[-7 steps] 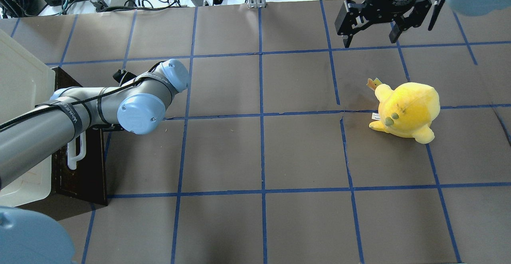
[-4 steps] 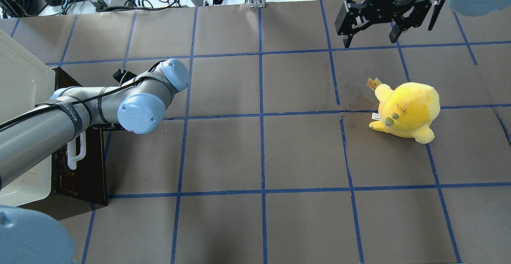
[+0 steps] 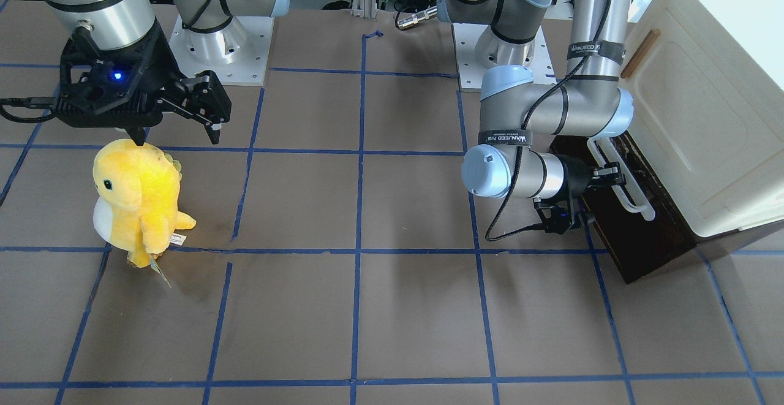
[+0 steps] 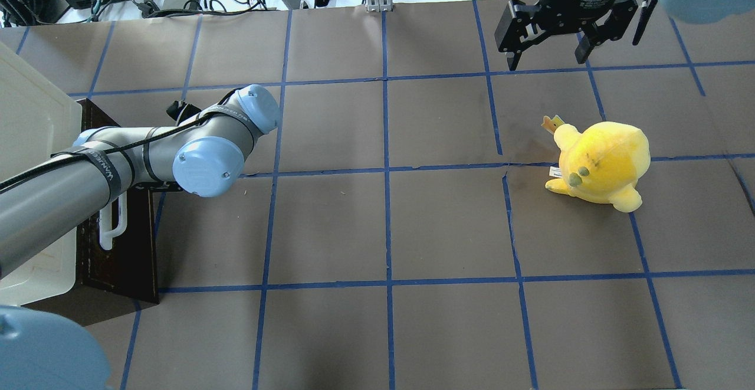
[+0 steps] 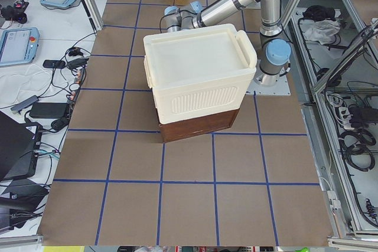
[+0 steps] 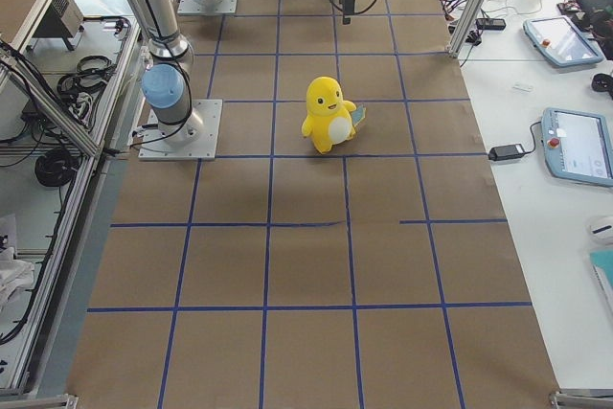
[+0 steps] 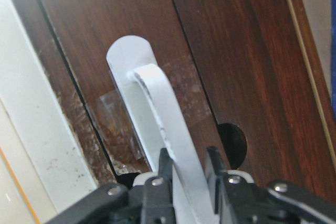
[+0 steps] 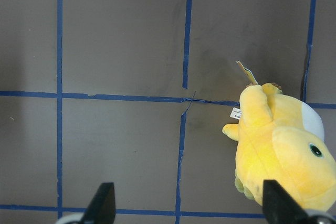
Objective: Pull drawer sideways
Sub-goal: 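Hold the white handle closed in the left gripper, then pull the handle with the left gripper, sliding the drawer out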
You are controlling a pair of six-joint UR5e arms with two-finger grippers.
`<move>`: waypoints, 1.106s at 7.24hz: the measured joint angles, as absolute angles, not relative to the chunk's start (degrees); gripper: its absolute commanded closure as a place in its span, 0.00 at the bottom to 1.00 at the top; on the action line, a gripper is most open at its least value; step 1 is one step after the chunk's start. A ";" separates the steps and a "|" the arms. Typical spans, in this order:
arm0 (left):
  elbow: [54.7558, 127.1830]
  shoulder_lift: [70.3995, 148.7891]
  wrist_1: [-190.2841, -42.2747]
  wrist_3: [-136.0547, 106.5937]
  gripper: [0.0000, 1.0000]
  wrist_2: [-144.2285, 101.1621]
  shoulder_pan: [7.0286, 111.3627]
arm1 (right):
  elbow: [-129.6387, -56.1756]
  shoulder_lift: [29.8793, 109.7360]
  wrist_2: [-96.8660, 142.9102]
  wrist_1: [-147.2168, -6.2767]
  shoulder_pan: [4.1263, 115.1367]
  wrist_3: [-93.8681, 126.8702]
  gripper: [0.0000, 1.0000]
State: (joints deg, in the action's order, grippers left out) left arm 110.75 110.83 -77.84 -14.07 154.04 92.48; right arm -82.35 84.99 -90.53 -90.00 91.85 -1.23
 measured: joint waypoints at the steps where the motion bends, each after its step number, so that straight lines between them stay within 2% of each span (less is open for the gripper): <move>1: 110.75 110.79 -77.81 -14.05 0.76 154.05 92.57 | -82.35 84.99 -90.53 -90.00 91.85 -1.23 0.00; 8: 108.14 110.83 -77.10 -13.51 0.75 150.43 97.85 | -82.35 84.99 -90.53 -90.00 91.85 -1.23 0.00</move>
State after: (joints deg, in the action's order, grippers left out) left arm 108.14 110.83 -77.10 -13.51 150.43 97.85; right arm -82.35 84.99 -90.53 -90.00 91.85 -1.23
